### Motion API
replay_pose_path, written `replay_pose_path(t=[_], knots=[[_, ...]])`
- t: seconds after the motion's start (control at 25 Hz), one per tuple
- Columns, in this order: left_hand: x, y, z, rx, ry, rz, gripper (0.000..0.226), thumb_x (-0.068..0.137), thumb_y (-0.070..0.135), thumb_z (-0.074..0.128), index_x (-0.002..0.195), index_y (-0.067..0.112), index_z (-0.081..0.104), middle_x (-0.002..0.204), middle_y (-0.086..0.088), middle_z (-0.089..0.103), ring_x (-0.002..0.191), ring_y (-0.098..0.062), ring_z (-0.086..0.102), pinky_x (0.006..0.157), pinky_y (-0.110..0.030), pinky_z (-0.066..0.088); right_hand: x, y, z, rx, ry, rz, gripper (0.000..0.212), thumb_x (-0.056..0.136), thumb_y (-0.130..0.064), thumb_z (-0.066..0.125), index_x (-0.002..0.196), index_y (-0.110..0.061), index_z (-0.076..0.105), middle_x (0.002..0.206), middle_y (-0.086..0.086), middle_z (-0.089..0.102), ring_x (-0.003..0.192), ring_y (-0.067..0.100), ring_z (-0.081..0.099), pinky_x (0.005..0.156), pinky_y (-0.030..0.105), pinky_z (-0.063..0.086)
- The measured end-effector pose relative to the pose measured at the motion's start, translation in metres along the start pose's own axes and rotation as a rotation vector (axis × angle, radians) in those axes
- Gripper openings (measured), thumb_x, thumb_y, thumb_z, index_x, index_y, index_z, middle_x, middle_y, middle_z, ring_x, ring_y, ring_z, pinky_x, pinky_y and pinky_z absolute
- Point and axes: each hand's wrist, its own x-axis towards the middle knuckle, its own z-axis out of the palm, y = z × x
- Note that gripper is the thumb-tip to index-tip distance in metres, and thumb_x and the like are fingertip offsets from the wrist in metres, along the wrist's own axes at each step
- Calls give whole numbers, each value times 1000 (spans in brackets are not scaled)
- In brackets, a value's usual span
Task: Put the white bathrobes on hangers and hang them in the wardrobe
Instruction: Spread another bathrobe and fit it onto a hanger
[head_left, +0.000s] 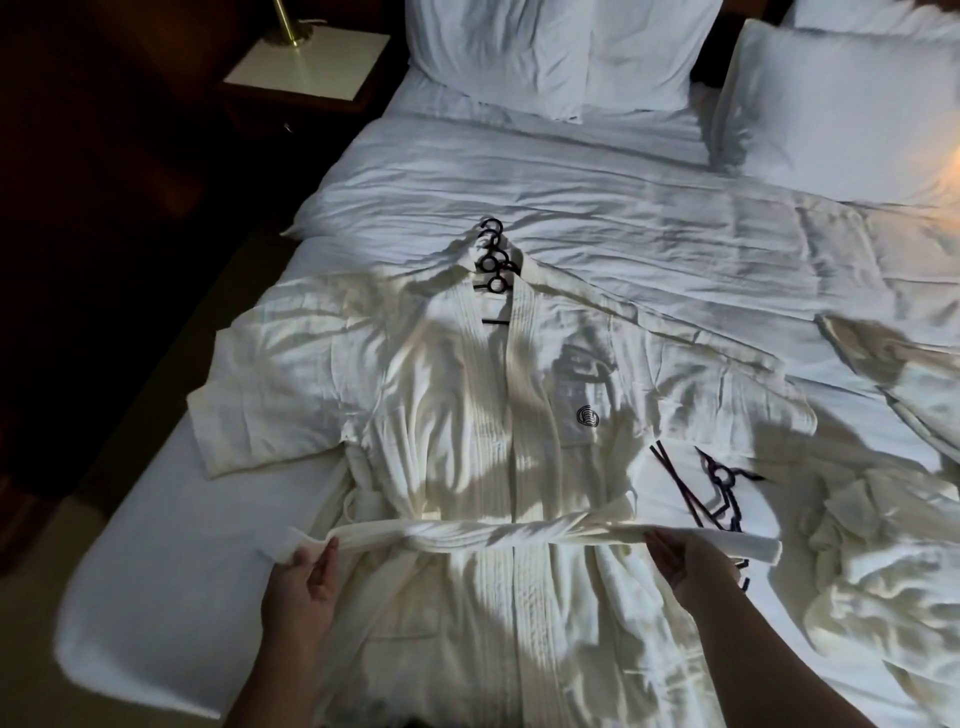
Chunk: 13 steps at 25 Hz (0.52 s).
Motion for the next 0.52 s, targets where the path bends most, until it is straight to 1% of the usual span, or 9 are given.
replay_pose_path(t=[0.04, 0.08, 0.12, 0.16, 0.24, 0.32, 0.4, 0.44, 0.52], knots=[[-6, 3, 4, -35, -41, -69, 51, 104, 1, 46, 68, 11, 80, 108, -14, 63, 100, -30, 69, 77, -38, 63, 0, -1, 1, -13, 8, -20, 11, 88, 16, 55, 95, 14, 64, 69, 19, 74, 59, 22, 75, 49, 27, 59], [-11, 11, 6, -21, -84, -84, 54, 102, -5, 44, 66, 12, 80, 108, -16, 63, 91, -27, 73, 78, -38, 63, -2, -2, 1, -35, 7, -31, 12, 89, 15, 56, 97, 14, 65, 72, 19, 75, 62, 22, 76, 51, 28, 60], [-18, 19, 10, 72, -116, -62, 51, 100, -7, 44, 70, 11, 80, 107, -18, 64, 86, -25, 75, 80, -38, 63, -4, -3, -1, -53, 2, -43, 12, 90, 14, 56, 99, 12, 65, 74, 18, 75, 64, 22, 76, 53, 28, 61], [-27, 27, 13, 158, -150, -33, 43, 100, -7, 46, 78, 9, 79, 105, -18, 65, 86, -25, 74, 83, -39, 62, -6, -4, -4, -76, -3, -62, 12, 91, 13, 56, 100, 11, 64, 75, 17, 75, 66, 23, 75, 55, 29, 61], [-45, 40, 19, 367, -222, 44, 25, 100, -3, 50, 96, 9, 71, 101, -17, 67, 93, -28, 67, 85, -41, 54, -15, -5, -5, -142, 29, -142, 9, 96, 5, 55, 104, 5, 61, 78, 14, 69, 72, 26, 70, 58, 33, 60], [-69, 56, 28, 509, -313, 154, 18, 101, 2, 53, 106, 8, 70, 101, -15, 70, 98, -28, 65, 85, -43, 51, -24, -6, -3, -207, 53, -236, 11, 103, -8, 54, 110, -1, 57, 91, 14, 61, 84, 29, 65, 69, 40, 57], [-90, 66, 35, 613, -389, 248, 20, 102, 4, 55, 111, 10, 72, 103, -12, 75, 99, -24, 68, 87, -45, 53, -37, -7, 3, -213, 4, -306, 18, 105, -14, 51, 119, -4, 56, 110, 15, 63, 101, 32, 66, 83, 46, 56], [-102, 70, 38, 675, -428, 310, 21, 101, 4, 56, 111, 11, 73, 102, -10, 76, 99, -22, 70, 87, -44, 55, -48, -9, 8, -196, -38, -328, 20, 106, -15, 49, 122, -5, 56, 116, 14, 67, 107, 32, 67, 88, 47, 55], [-122, 72, 43, 770, -505, 405, 20, 101, 4, 57, 109, 12, 74, 100, -10, 77, 99, -24, 71, 88, -46, 57, -72, -13, 19, -143, -131, -384, 17, 106, -11, 47, 120, -6, 56, 114, 17, 72, 109, 33, 68, 88, 47, 56]])
